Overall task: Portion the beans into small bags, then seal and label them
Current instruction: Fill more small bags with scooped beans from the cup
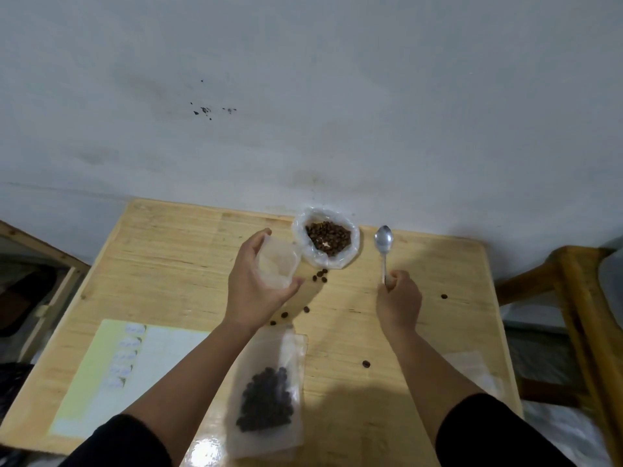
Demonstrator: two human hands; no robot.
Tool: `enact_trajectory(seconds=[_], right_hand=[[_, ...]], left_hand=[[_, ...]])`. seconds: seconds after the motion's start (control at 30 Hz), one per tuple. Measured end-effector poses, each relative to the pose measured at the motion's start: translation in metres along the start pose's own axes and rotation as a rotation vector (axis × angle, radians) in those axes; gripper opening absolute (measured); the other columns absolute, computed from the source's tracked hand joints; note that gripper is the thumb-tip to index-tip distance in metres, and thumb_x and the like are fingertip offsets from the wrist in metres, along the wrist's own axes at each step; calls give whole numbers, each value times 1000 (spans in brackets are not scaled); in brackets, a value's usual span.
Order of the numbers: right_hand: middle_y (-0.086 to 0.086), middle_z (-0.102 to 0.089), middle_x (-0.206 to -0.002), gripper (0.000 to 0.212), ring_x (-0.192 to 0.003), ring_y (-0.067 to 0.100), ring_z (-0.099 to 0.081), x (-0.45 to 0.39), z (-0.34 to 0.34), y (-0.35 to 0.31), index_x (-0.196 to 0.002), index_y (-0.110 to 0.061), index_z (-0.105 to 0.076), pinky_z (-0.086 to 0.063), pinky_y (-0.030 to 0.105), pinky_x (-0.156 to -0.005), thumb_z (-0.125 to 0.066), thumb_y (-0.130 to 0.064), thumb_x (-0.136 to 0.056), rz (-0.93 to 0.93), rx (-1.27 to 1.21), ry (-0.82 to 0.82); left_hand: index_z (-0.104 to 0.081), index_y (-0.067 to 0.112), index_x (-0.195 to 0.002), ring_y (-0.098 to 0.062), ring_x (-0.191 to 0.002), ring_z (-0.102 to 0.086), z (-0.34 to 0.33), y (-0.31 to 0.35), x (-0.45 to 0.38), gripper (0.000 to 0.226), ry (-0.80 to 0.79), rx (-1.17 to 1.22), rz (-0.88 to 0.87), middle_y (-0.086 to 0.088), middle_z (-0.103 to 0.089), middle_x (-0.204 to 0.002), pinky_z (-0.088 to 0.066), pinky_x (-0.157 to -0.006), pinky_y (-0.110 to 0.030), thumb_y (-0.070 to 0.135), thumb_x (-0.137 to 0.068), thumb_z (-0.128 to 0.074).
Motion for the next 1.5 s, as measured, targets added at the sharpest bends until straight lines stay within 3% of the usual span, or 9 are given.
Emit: enact_trajectory(seconds=[0.23, 0.37, 0.53, 0.67, 0.87, 1.03, 1.13, 1.27, 1.5], right_hand=[[17, -66, -98, 19, -87, 29, -60, -7, -1, 1, -98, 0, -66, -42, 29, -72, -54, -9, -86, -159, -81, 27], [7, -61, -85, 16, -77, 19, -54, 0, 17, -8, -96, -3, -61, -39, 27, -69, -49, -13, -92, -156, -242, 119], [4, -64, -67, 6, -53, 13, -60, 17, 43, -33, -92, -10, -60, -48, 17, -46, -54, -10, -90, -35, -554, 179], [7, -67, -71, 7, -56, 9, -64, 26, 51, -52, -86, -3, -64, -52, 18, -52, -58, -6, -89, 162, -646, 79], [-5, -63, -66, 18, -58, 10, -60, 27, 34, -57, -84, -19, -60, -47, 14, -58, -51, -32, -92, 451, -404, 76], [-2, -54, -76, 37, -63, 12, -48, 21, 13, -54, -89, -5, -58, -30, 10, -58, -35, -33, -93, 639, -176, 123], [-3, -57, -76, 27, -64, 12, -52, 14, -2, -48, -91, -12, -58, -38, 8, -61, -37, -29, -94, 485, -245, 77], [2, -63, -77, 25, -63, 4, -58, 3, -17, -42, -87, -26, -57, -49, 22, -54, -39, -12, -99, 91, -592, -37], [11, -63, -78, 24, -66, 17, -58, -11, -20, -53, -95, -11, -59, -47, 19, -48, -35, -9, -99, -235, -957, -164]], left_hand=[[-40, 16, -134, -7, -125, -43, -4, -3, -13, 91, 32, 28, 42, 5, -46, -137, -40, -107, -36, 29, -59, -89], [-39, 17, -135, -5, -126, -41, -11, -4, -19, 90, 15, 70, 49, 7, -44, -137, -37, -107, -28, 26, -60, -89], [-38, 18, -136, 2, -120, -37, -23, -10, -21, 89, -21, 72, 67, 12, -41, -132, -27, -96, -4, 30, -62, -87], [-38, 16, -137, 3, -121, -35, -29, -17, -21, 90, -50, 55, 71, 14, -38, -131, -23, -96, 1, 32, -62, -87], [-38, 17, -136, 0, -121, -37, -35, -21, -21, 90, -69, 87, 83, 14, -38, -129, -31, -102, -16, 34, -62, -86], [-40, 19, -133, -2, -117, -40, -40, -23, -25, 86, -78, 104, 96, 13, -40, -125, -35, -101, -18, 30, -62, -86], [-39, 22, -133, -2, -116, -41, -44, -24, -26, 84, -96, 123, 116, 12, -41, -125, -36, -100, -18, 30, -63, -86], [-39, 22, -132, -5, -116, -44, -49, -25, -29, 83, -105, 141, 134, 9, -43, -126, -40, -100, -21, 32, -64, -85], [-33, 34, -126, 9, -112, -40, -53, -22, -32, 80, -140, 165, 147, 13, -41, -127, -29, -94, -2, 42, -63, -82]])
Point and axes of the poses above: each hand's wrist, its own x-axis away from the middle knuckle, its own z-axis out of the back of the hand, y = z × x, the point moved 1 cm from there along -x, towards the middle knuckle
